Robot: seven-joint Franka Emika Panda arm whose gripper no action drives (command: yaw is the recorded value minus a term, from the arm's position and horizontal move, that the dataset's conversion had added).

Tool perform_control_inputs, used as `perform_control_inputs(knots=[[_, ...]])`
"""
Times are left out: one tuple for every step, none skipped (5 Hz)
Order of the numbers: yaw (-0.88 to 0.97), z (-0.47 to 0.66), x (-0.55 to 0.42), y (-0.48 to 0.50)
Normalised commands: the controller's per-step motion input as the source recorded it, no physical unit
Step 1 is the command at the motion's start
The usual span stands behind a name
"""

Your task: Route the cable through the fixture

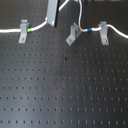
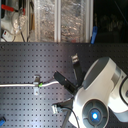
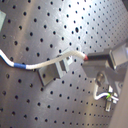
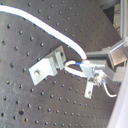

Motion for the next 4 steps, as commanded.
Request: perform_control_inputs(knots=[[0.00, 0.00, 0.017, -0.009], [0.29, 0.01, 0.194, 0.225], [0.62, 0.00, 0.268, 0.296], [0.66, 0.01, 0.230, 0.238]])
